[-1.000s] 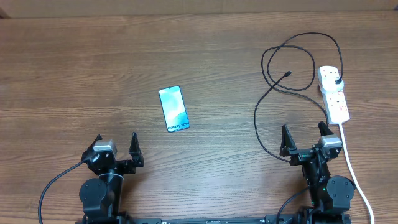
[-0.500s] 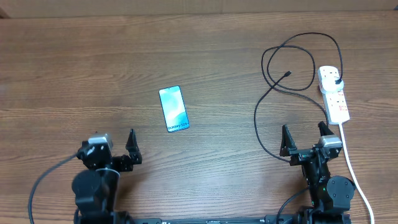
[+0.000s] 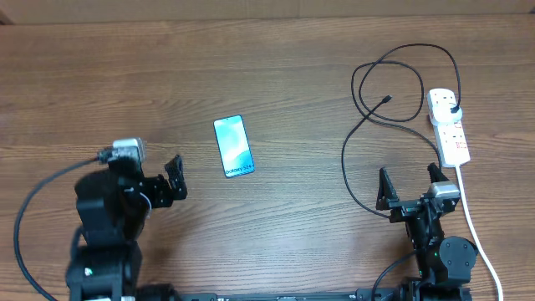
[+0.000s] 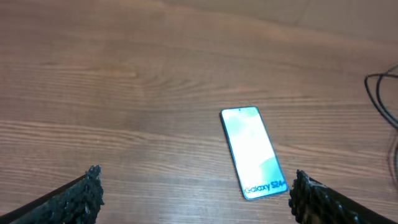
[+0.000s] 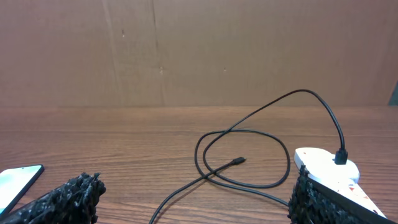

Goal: Plug charger to phone and switch on socket
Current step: 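Move the left gripper over the Galaxy S24+ phone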

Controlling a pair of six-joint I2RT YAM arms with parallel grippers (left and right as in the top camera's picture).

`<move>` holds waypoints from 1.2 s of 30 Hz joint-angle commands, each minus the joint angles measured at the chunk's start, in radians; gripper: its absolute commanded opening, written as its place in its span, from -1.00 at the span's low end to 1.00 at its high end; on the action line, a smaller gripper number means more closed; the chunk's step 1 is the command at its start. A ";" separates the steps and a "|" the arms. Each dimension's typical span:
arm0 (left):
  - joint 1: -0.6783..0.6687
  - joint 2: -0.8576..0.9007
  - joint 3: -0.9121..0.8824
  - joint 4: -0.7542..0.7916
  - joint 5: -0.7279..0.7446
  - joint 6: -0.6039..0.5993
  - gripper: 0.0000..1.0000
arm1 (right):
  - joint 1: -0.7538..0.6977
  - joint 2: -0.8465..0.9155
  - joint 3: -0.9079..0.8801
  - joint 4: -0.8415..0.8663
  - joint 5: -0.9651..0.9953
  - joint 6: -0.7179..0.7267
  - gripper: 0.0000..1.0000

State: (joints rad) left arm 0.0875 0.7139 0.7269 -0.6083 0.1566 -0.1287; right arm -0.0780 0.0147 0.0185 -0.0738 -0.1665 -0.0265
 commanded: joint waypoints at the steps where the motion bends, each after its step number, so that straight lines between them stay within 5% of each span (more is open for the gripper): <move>1: 0.003 0.063 0.103 -0.042 0.047 -0.010 1.00 | -0.003 -0.011 -0.011 0.005 0.009 0.003 1.00; 14: -0.189 0.367 0.407 -0.211 0.026 -0.103 1.00 | -0.003 -0.011 -0.011 0.005 0.009 0.003 1.00; 28: -0.389 0.610 0.437 -0.184 0.149 -0.139 0.99 | -0.003 -0.011 -0.011 0.005 0.009 0.003 1.00; 33: -0.389 0.659 0.438 -0.204 0.022 -0.389 1.00 | -0.003 -0.011 -0.011 0.005 0.009 0.003 1.00; 36: -0.389 0.679 0.439 -0.212 -0.042 -0.443 1.00 | -0.003 -0.011 -0.011 0.005 0.009 0.003 1.00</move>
State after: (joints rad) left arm -0.2951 1.3720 1.1416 -0.8158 0.2047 -0.4324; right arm -0.0780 0.0147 0.0185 -0.0738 -0.1669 -0.0265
